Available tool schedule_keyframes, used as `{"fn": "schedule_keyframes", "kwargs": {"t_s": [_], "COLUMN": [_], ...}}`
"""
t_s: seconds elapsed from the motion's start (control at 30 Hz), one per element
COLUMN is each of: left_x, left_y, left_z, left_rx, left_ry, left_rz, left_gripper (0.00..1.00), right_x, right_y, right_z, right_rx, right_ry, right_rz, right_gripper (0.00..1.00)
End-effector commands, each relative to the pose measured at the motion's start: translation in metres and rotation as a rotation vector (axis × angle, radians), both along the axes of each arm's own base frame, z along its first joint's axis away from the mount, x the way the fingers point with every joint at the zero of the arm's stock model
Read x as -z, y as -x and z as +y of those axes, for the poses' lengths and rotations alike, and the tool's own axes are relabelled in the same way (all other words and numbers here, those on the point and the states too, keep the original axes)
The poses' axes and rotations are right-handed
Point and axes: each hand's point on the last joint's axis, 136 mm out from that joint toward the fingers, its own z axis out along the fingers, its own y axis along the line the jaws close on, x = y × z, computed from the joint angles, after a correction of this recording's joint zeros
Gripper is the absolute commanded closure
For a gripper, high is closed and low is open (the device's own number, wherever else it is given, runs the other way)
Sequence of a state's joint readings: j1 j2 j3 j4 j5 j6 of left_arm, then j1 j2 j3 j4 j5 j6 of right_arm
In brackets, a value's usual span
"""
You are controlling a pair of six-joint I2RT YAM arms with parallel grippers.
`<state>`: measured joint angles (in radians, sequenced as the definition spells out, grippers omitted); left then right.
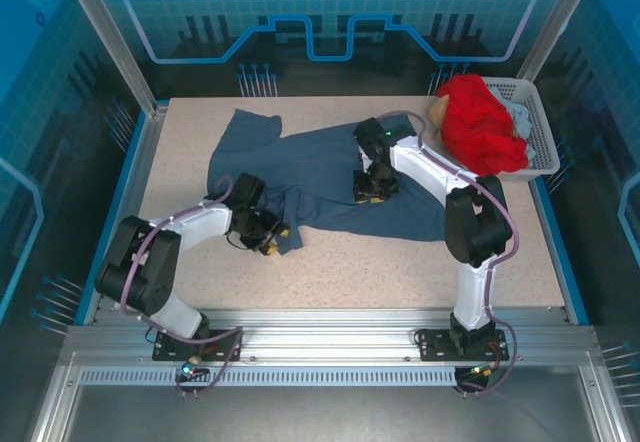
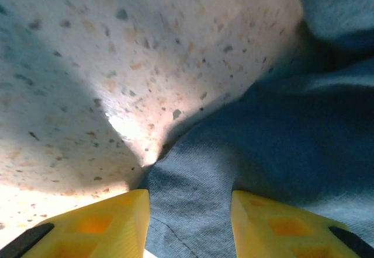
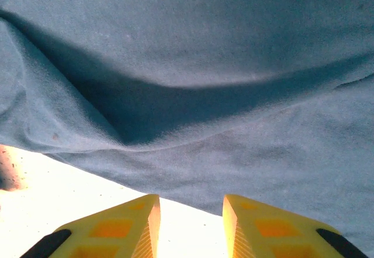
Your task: Fold and stack the t-shirts
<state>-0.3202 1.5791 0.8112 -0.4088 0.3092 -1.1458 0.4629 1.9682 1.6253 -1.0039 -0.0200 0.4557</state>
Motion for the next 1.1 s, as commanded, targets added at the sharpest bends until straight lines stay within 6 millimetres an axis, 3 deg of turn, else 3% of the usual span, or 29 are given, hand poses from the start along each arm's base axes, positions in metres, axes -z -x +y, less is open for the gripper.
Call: {"fn": "schedule_keyframes", "kwargs": {"t_s": [0.0,0.2,0.4,0.53,0.7,0.97,1.07], "left_x": [0.000,0.001,-0.021,-0.040,-0.027,-0.011,-0.002], "left_y": [0.008,0.017,0.028,0.031,0.035,0.006,0.003], "left_z": [0.001,0.002,0.005,-0.006,-0.012,-0.026,-0.028], "left_rx": [0.049,0.244,0.402,0.437,0.445,0.479,0.494], "left_ry": [-0.056,-0.231,-0.405,-0.434,-0.386,-0.356,-0.345], "left_rz": [0.061,0.171,0.139,0.014,-0.013,-0.063,-0.034], "left_gripper": [0.58,0.57,0.48,0.46,0.51,0.53,0.58], "right_x": [-0.014,-0.013,-0.023,-0.032,-0.039,-0.042,-0.043], "right_y": [0.005,0.008,0.010,0.014,0.025,0.042,0.044], "right_z": [0.001,-0.002,-0.008,-0.015,-0.022,-0.028,-0.029], "right_rx": [0.015,0.023,0.028,0.038,0.051,0.055,0.059], "right_ry": [-0.036,-0.030,-0.017,-0.015,-0.033,-0.041,-0.044], "right_rz": [-0.015,-0.005,-0.031,-0.058,-0.077,-0.068,-0.067], "right_gripper": [0.66,0.66,0.65,0.65,0.65,0.64,0.64]}}
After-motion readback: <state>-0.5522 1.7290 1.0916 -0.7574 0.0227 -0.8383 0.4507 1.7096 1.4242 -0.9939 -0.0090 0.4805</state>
